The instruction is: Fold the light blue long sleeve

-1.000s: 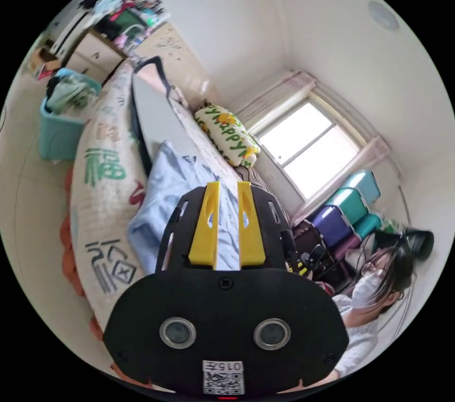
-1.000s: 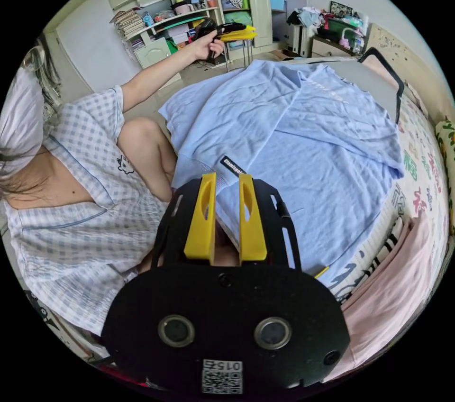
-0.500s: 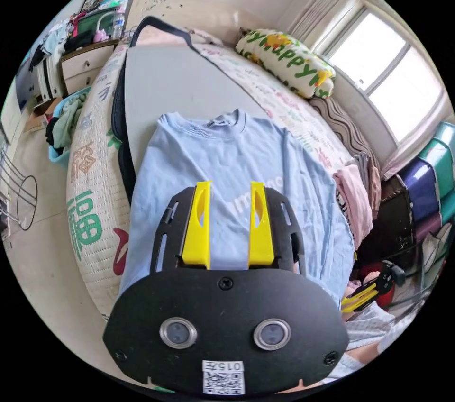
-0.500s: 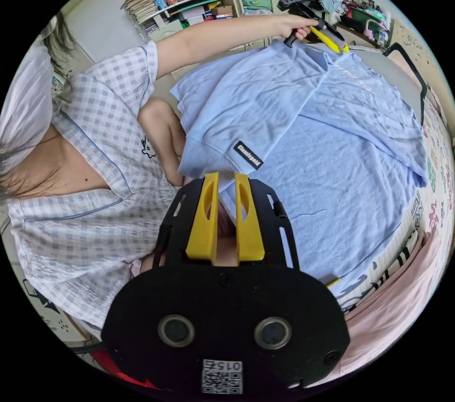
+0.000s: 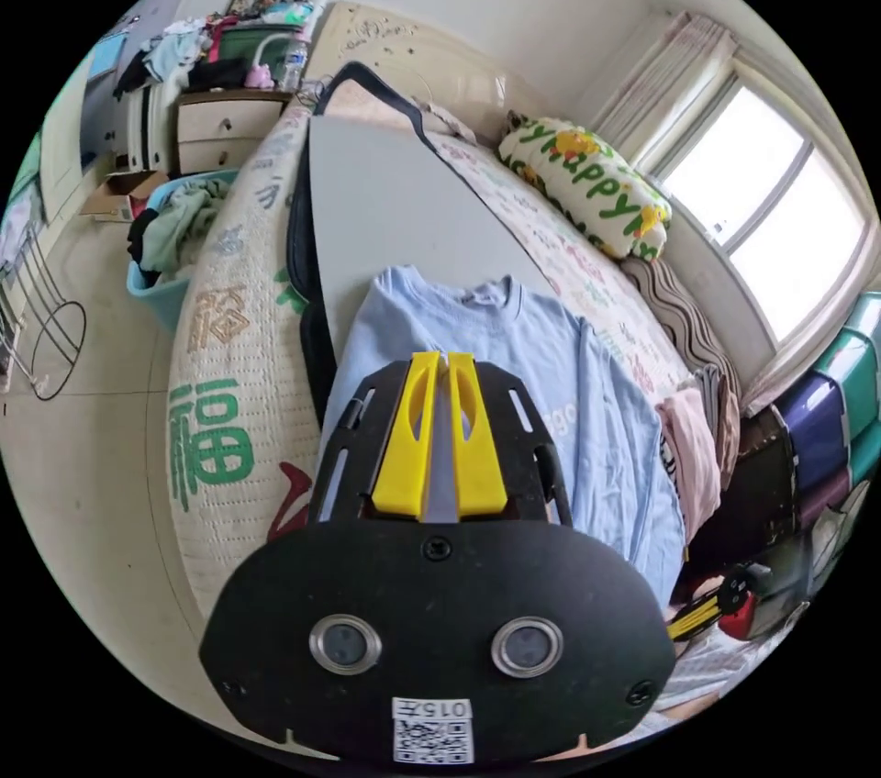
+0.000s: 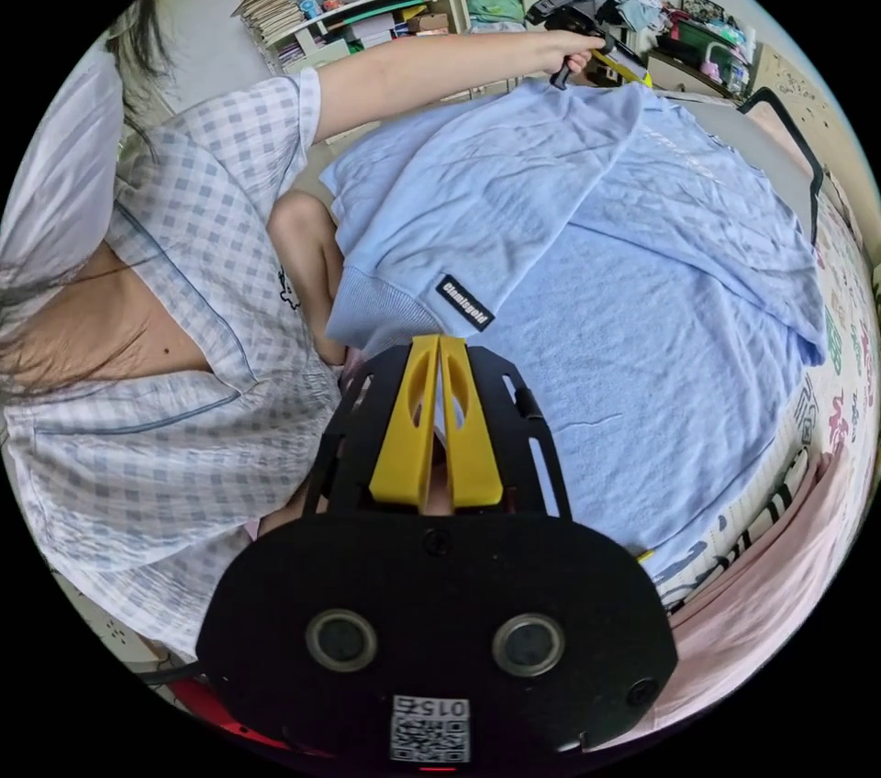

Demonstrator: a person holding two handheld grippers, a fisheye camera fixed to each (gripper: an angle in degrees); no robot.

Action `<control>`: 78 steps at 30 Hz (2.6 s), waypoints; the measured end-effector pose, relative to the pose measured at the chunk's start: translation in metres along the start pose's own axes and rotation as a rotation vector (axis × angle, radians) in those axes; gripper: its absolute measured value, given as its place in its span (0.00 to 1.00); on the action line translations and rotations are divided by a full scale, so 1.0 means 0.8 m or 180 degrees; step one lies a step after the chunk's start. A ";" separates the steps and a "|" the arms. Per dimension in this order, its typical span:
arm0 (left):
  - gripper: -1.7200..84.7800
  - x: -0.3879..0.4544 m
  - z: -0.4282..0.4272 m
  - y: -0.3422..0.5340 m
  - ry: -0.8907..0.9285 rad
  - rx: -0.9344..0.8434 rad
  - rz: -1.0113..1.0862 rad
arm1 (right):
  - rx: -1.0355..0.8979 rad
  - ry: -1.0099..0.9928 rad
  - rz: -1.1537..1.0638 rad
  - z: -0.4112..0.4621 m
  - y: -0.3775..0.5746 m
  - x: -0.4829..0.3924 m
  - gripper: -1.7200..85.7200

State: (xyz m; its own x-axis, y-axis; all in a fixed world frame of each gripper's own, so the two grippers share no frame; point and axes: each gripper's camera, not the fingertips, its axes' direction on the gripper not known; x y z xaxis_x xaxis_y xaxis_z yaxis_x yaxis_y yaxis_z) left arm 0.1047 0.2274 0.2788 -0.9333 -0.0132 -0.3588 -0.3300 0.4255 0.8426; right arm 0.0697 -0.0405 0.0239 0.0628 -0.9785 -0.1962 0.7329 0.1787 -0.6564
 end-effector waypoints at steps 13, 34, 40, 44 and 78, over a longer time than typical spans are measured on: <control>0.09 -0.044 0.034 -0.019 0.0018 0.0136 -0.0363 | 0.0436 -0.0080 0.0602 -0.022 0.017 0.048 0.11; 0.13 -0.109 -0.178 0.180 0.0288 0.0281 -0.0001 | 0.0218 0.0214 0.0110 -0.012 0.010 -0.006 0.02; 0.14 -0.157 -0.161 0.190 0.0288 0.0065 -0.0559 | 0.0231 0.1130 0.0404 -0.026 0.024 -0.038 0.02; 0.12 -0.180 -0.149 0.202 0.0413 0.0233 -0.0968 | 0.0604 0.0518 -0.0167 -0.034 0.000 -0.095 0.10; 0.12 0.082 -0.388 0.304 -0.0260 0.3130 0.1480 | 0.0194 0.0472 0.0128 0.008 -0.021 -0.072 0.13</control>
State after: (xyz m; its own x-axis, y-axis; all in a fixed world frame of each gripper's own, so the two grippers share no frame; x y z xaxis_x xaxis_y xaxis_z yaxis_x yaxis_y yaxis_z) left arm -0.0808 0.0488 0.5850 -0.9133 0.3808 -0.1442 0.3442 0.9112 0.2264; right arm 0.0581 0.0121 0.0511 -0.0043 -0.9440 -0.3298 0.7718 0.2065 -0.6014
